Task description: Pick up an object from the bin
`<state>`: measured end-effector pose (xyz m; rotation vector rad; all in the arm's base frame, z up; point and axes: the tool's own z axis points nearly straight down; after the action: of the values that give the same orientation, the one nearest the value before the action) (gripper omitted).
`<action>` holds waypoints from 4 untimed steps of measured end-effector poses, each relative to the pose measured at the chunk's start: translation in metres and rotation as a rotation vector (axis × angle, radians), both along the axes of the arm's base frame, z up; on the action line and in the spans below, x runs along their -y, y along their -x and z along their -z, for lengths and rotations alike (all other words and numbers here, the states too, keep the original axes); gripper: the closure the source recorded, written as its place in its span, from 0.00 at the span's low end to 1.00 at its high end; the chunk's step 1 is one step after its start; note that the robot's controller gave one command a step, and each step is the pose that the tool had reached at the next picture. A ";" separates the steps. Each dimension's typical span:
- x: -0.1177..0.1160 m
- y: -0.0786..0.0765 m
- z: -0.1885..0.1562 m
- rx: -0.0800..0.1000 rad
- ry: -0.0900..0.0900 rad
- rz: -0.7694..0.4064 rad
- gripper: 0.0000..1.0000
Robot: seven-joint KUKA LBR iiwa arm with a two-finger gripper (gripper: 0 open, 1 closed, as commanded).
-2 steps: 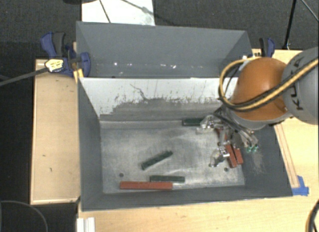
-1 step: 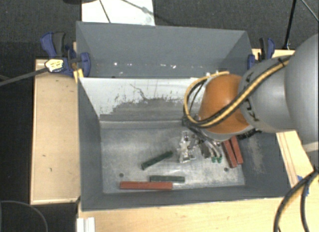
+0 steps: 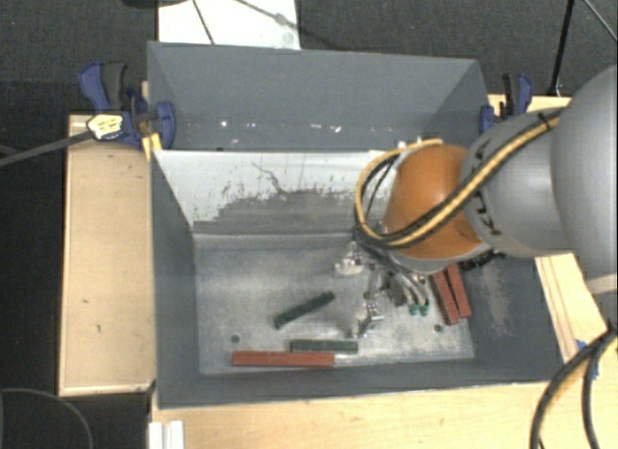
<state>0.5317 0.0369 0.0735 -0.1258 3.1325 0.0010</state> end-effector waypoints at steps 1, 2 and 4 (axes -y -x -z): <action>0.000 0.000 0.000 0.000 0.000 -0.001 0.00; -0.002 0.001 0.000 0.001 0.001 0.001 0.00; -0.067 0.023 -0.002 0.007 -0.002 0.019 1.00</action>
Offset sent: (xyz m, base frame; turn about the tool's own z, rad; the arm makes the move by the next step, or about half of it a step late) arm -0.0295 0.0863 -0.0024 -0.0625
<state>0.5092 0.1039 0.0751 -0.0956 3.1267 0.0043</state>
